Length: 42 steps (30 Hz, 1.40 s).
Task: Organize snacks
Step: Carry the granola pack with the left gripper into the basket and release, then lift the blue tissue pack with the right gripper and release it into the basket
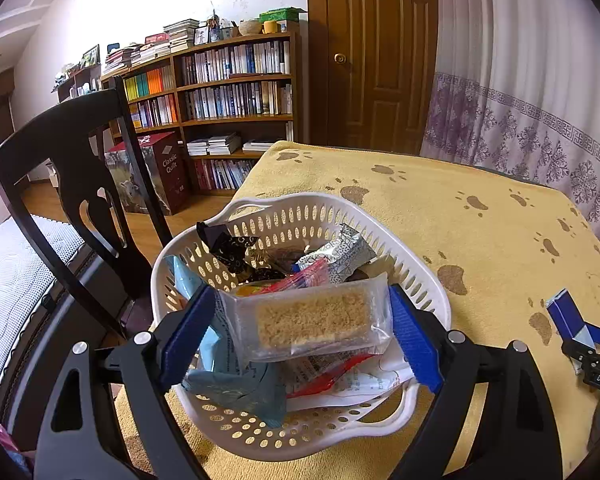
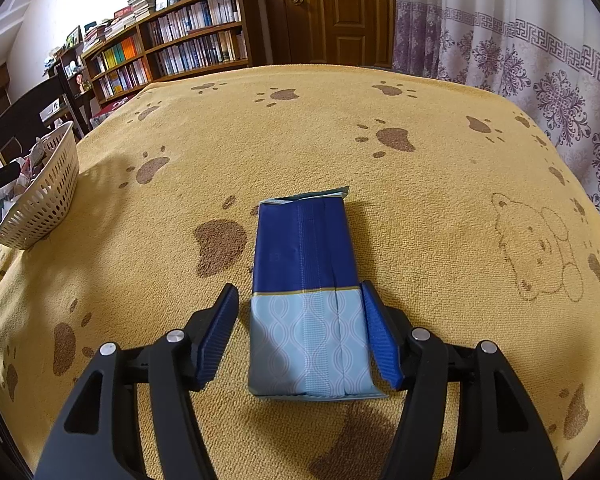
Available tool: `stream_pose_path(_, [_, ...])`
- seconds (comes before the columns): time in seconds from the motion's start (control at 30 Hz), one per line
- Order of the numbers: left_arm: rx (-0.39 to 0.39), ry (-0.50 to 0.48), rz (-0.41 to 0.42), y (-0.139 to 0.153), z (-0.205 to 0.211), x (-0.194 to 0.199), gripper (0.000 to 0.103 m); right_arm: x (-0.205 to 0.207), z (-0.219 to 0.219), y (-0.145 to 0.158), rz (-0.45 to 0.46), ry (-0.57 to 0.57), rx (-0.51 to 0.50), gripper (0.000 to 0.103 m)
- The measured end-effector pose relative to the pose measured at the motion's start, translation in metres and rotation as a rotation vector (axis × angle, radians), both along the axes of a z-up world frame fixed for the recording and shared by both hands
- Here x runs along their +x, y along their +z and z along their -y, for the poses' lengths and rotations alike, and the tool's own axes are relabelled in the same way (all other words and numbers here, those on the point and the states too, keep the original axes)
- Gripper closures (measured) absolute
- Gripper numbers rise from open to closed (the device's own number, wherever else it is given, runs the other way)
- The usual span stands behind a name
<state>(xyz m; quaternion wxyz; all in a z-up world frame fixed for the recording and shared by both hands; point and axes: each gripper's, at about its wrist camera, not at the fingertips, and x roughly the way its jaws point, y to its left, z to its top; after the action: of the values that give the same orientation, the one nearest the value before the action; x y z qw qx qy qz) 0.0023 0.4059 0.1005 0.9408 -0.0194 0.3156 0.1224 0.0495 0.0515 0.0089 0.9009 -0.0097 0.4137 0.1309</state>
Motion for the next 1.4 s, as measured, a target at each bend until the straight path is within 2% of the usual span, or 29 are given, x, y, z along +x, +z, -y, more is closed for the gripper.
stream_pose_path(0.07, [-0.012, 0.000, 0.008, 0.002, 0.000, -0.001, 0.008, 0.000, -0.001, 0.000, 0.000, 0.003, 0.000, 0.040])
stream_pose_path(0.6, [-0.035, 0.022, 0.067, 0.024, -0.008, -0.016, 0.008, 0.005, 0.000, 0.000, -0.015, 0.000, 0.016, 0.037])
stream_pose_path(0.87, [-0.085, 0.073, 0.107, 0.039, -0.033, -0.029, 0.007, 0.014, -0.014, 0.000, -0.010, -0.034, -0.078, 0.037])
stream_pose_path(1.1, [-0.121, 0.114, 0.129, 0.045, -0.053, -0.038, 0.007, 0.018, -0.013, 0.002, -0.008, -0.055, -0.084, 0.051])
stream_pose_path(1.23, [-0.135, 0.133, 0.140, 0.048, -0.062, -0.043, 0.007, 0.018, -0.012, 0.004, -0.017, -0.058, -0.063, 0.052])
stream_pose_path(1.4, [-0.144, 0.144, 0.149, 0.050, -0.066, -0.043, 0.007, 0.016, -0.017, 0.017, -0.019, -0.027, 0.051, 0.053])
